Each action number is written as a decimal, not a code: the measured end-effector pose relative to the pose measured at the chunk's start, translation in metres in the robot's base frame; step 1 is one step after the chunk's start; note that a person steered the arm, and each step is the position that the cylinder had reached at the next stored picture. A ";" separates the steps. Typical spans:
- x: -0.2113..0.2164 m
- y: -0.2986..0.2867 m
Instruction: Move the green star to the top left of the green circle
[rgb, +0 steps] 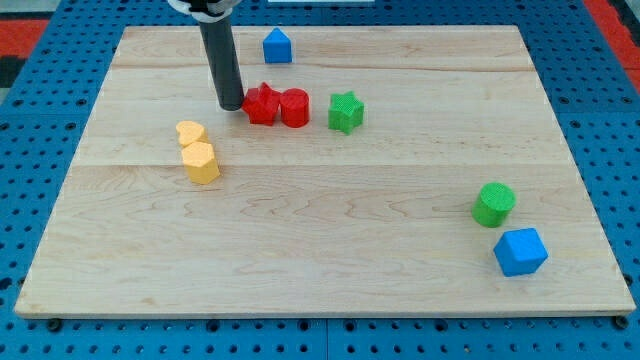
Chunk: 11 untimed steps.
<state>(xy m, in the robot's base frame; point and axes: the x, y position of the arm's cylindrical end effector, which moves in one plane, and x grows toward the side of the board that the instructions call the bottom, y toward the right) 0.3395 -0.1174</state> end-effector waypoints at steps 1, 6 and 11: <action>-0.022 0.001; 0.064 0.158; 0.129 0.181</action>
